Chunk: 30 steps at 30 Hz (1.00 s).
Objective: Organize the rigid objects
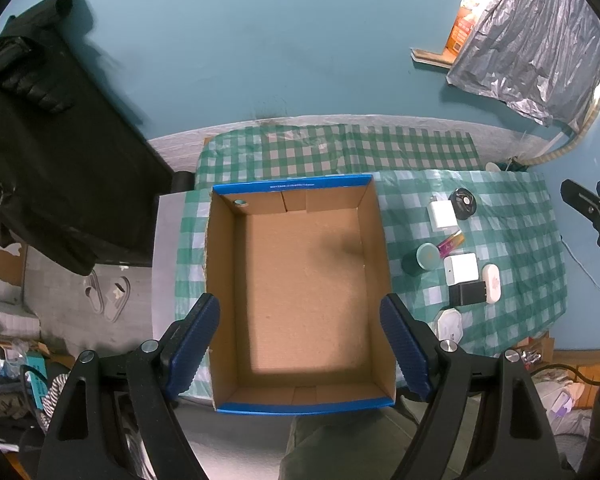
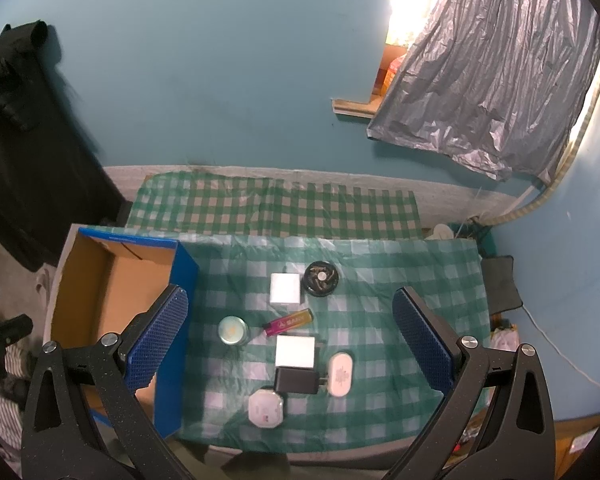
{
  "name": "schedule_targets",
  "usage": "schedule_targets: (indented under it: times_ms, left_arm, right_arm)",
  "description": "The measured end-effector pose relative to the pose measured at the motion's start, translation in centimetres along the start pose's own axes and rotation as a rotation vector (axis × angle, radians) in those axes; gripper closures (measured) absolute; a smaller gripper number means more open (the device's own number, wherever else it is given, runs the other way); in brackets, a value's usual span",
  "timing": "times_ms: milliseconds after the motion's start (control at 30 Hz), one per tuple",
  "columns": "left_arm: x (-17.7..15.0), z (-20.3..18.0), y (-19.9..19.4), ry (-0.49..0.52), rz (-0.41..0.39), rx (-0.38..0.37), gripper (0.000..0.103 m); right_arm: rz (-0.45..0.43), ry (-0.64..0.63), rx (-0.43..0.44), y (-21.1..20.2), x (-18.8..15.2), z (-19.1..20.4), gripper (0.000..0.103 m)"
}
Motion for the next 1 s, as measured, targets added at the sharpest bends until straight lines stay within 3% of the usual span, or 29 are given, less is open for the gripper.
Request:
schedule_targets:
  times_ms: [1000]
  left_arm:
    - [0.1, 0.08, -0.08, 0.005, 0.002, 0.003, 0.02]
  right_arm:
    - [0.009, -0.005, -0.003, 0.1, 0.14, 0.4, 0.001]
Point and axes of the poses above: each gripper's, at about its wrist camera, not at the fingertips, and y roughly the way its jaws point, z to its left, x to its top, the point moved 6 cm from there along y, roughly the way its jaws point, and after that the axes turned 15 degrees about z, right-handed, at the moved point
